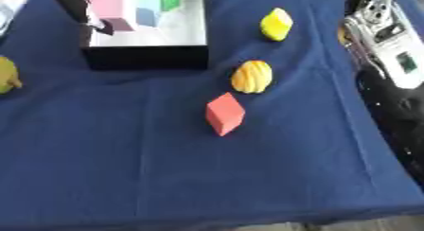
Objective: Pick up objects on the table and place them in the box.
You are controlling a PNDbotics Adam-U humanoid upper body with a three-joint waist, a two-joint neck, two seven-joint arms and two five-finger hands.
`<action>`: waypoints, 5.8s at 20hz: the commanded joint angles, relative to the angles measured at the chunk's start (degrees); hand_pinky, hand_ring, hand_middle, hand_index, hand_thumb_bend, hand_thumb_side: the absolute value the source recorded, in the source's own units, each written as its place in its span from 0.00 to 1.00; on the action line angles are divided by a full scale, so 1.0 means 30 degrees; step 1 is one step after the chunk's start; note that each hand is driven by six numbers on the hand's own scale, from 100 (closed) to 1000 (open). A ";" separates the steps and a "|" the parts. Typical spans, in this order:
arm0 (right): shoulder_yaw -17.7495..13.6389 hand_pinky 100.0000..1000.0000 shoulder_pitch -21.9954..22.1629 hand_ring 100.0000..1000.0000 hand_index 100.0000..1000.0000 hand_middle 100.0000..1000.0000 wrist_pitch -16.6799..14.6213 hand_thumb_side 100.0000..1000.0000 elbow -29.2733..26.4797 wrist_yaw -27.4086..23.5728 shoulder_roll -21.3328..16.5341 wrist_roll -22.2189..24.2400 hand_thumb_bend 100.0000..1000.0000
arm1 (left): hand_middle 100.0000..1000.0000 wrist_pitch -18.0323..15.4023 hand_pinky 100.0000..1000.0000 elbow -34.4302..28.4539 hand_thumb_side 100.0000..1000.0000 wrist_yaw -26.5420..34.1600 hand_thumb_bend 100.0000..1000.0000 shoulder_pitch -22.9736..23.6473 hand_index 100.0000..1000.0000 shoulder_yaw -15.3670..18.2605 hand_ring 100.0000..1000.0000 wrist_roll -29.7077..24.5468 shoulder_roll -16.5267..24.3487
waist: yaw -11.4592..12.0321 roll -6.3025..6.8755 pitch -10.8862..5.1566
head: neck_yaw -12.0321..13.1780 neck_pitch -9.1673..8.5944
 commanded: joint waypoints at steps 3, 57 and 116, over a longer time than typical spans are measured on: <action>-0.0071 0.94 -0.0302 0.75 0.86 0.74 -0.0098 0.48 -0.0216 0.0007 -0.0281 -0.0085 0.33 | 0.86 -0.0431 0.87 0.0356 0.12 -0.0531 0.70 -0.0289 0.91 0.0805 0.86 -0.0014 0.0143 | 0.0009 -0.0025 -0.0145 | 0.0027 0.0104; -0.0129 0.94 0.0958 0.74 0.86 0.73 0.0342 0.49 -0.0560 -0.0179 -0.1345 -0.0423 0.32 | 0.87 0.0711 0.88 -0.0764 0.26 0.3211 0.79 0.5760 0.91 0.2463 0.89 -0.4171 0.8450 | 0.0791 -0.0277 -0.0430 | 0.0483 0.0104; -0.0169 0.94 0.0917 0.74 0.86 0.73 0.1454 0.47 -0.2035 0.0450 -0.3201 0.0342 0.34 | 0.78 0.4756 0.78 -1.0383 0.38 1.3768 0.00 0.9577 0.82 0.8349 0.78 1.0050 0.7719 | 0.0956 -0.0311 -0.0731 | -0.0452 0.0104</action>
